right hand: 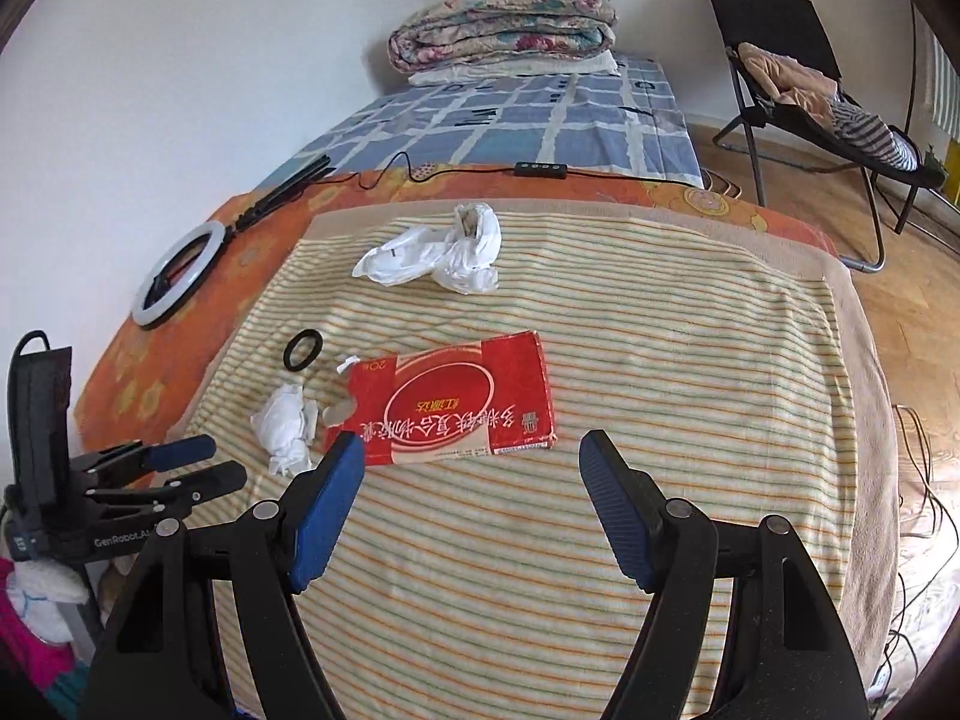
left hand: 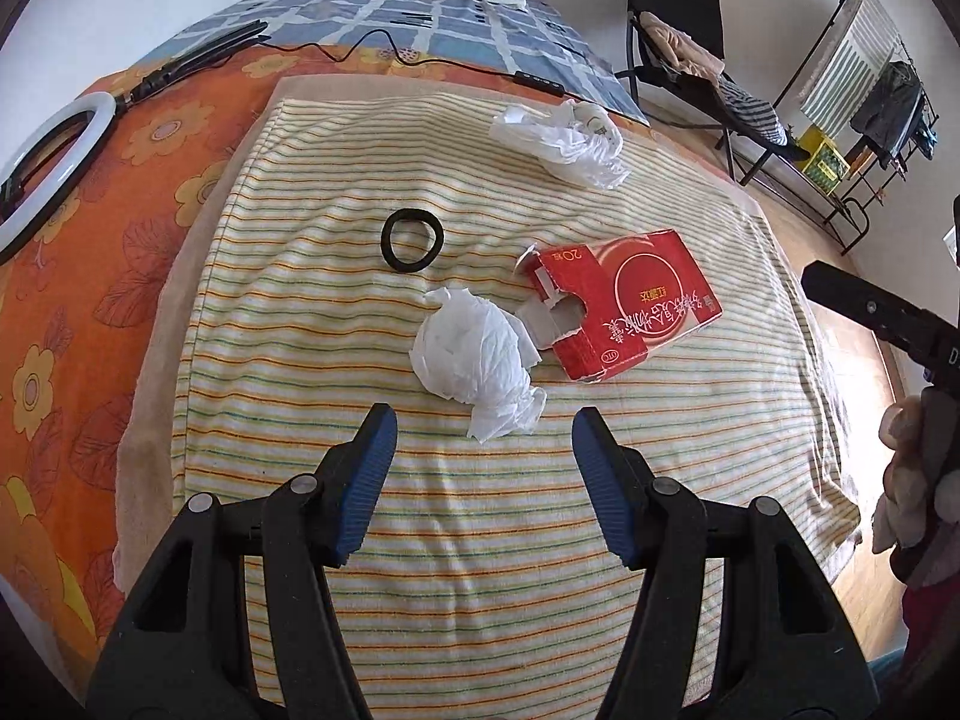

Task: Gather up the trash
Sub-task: 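Grasp the white tissue with the left tool while the right tool grasps the white plastic bag, then carry the tissue and plastic bag to the blue basket and open both tools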

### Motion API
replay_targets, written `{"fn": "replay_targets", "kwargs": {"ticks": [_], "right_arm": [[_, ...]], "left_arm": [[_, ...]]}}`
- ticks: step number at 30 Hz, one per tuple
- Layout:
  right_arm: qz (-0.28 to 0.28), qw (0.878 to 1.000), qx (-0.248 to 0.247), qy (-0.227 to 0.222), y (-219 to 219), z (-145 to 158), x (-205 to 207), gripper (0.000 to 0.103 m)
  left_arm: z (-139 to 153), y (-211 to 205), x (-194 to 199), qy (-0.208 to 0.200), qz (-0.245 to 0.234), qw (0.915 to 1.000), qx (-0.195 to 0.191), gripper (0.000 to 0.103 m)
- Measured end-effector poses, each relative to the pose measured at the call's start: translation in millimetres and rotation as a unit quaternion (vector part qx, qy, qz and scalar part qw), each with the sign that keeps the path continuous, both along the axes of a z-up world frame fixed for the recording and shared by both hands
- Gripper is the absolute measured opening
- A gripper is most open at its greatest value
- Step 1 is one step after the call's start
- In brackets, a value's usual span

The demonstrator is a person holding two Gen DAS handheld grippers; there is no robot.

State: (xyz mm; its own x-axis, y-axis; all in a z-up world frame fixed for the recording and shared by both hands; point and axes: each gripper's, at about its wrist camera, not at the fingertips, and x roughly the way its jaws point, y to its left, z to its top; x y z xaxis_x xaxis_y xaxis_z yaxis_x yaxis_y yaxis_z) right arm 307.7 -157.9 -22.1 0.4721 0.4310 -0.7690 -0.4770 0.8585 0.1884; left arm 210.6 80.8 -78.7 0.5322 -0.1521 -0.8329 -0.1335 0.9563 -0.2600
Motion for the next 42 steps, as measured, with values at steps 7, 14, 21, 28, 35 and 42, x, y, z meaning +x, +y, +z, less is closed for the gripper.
{"fn": "replay_targets", "kwargs": {"ticks": [7, 14, 21, 28, 35, 42], "right_arm": [[-0.026, 0.999, 0.028, 0.004, 22.6, -7.9, 57.6, 0.074], [-0.04, 0.998, 0.049, 0.013, 44.2, -18.8, 104.6, 0.074], [-0.051, 0.997, 0.057, 0.022, 60.8, -36.9, 135.9, 0.074], [-0.069, 0.994, 0.072, 0.042, 68.6, -55.3, 155.9, 0.066], [-0.079, 0.989, 0.103, 0.073, 61.9, -63.8, 160.2, 0.02], [-0.075, 0.992, 0.091, 0.045, 56.2, -44.4, 143.2, 0.008]], "left_arm": [[-11.9, 6.3, 19.4, 0.0, -0.006, 0.9998, -0.018, 0.054], [-19.3, 10.0, 28.7, -0.002, -0.02, 0.9995, -0.025, 0.038], [-20.0, 5.9, 31.5, -0.018, -0.039, 0.9991, -0.004, 0.03], [-18.1, -0.4, 31.2, -0.034, -0.053, 0.9979, 0.016, 0.026], [-12.8, 2.3, 29.6, -0.039, -0.047, 0.9979, 0.022, 0.014], [-5.2, 4.6, 21.5, -0.043, -0.038, 0.9978, 0.032, 0.012]]}}
